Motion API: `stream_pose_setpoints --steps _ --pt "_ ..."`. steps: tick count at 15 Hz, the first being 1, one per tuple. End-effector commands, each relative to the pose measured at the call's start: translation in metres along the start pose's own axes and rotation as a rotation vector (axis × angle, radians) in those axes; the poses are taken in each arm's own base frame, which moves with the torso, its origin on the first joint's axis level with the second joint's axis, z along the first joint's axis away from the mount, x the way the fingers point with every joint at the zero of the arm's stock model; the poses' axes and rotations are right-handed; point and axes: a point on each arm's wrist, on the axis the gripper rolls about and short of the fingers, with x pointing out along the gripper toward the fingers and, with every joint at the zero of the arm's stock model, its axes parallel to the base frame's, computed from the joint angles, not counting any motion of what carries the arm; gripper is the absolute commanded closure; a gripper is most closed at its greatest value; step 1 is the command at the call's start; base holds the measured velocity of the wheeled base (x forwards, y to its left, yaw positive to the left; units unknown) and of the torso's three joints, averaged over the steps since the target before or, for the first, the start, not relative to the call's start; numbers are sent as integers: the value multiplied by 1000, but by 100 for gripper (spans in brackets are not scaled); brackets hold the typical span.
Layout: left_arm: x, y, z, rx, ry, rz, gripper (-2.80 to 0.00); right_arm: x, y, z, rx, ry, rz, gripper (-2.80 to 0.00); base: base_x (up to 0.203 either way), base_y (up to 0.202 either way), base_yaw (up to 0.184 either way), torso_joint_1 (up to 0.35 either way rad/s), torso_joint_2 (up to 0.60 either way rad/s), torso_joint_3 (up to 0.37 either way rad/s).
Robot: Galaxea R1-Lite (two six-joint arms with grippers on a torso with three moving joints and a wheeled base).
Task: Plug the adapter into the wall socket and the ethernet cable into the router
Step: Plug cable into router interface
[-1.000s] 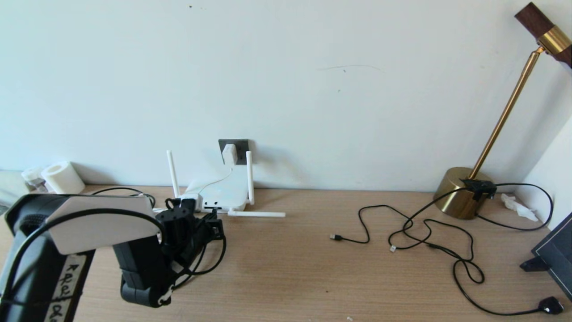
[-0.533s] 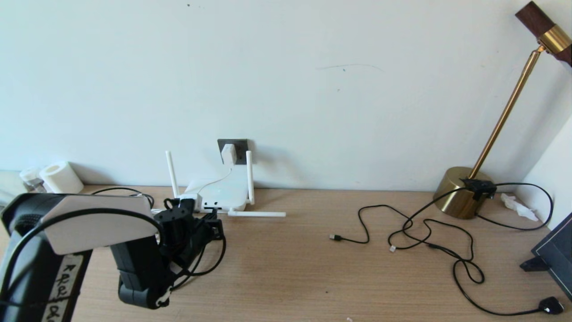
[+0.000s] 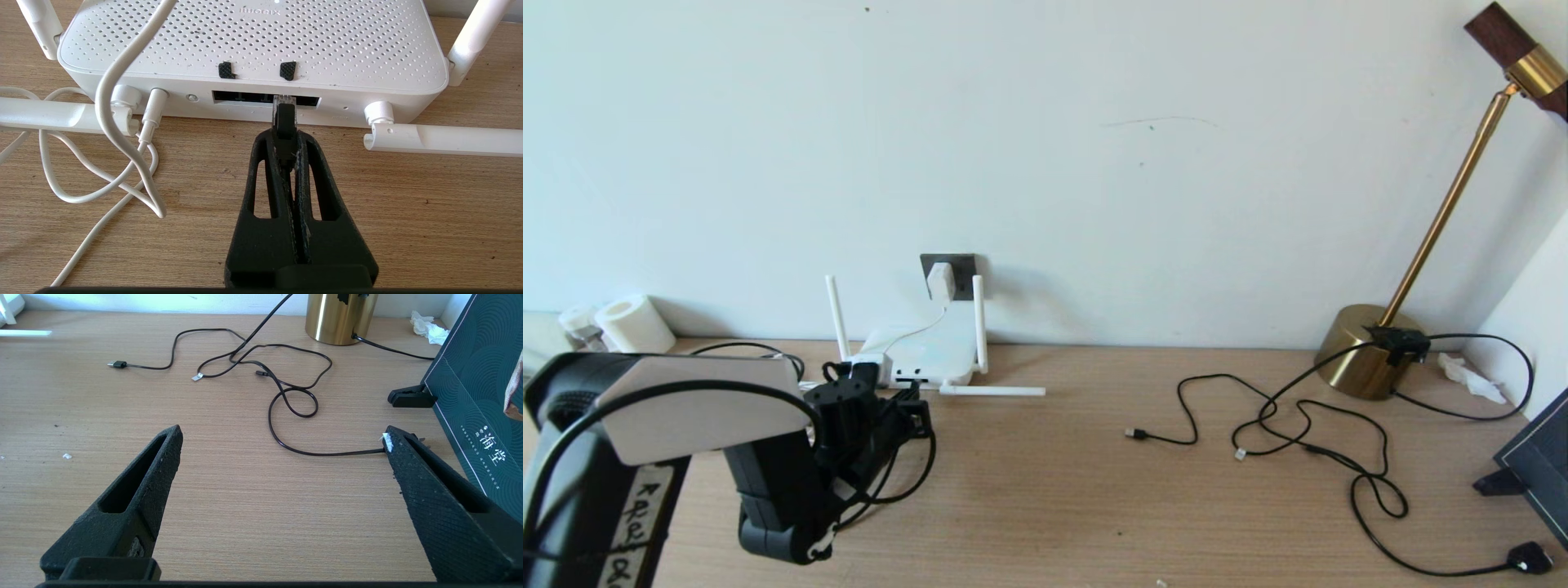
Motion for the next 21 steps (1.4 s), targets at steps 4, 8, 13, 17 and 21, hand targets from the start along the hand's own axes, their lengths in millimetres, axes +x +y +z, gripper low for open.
stream_pose_setpoints --steps 4,8,13,17,21 --pt "0 0 -2 -1 0 2 0 0 0 0 0 2 0 -280 0 0 0 0 0 0" --pt "0 -1 -3 -1 2 0 0 0 0 0 0 1 0 -280 0 0 0 0 0 0" --pt "0 -1 -5 0 12 -1 0 0 0 0 0 0 0 -280 0 0 0 0 0 0" --pt "-1 -2 -6 0 14 -5 0 0 0 0 0 1 0 -280 0 0 0 0 0 0" --pt "-2 -3 -5 0 15 -7 0 0 0 0 0 1 0 -280 0 0 0 0 0 0"
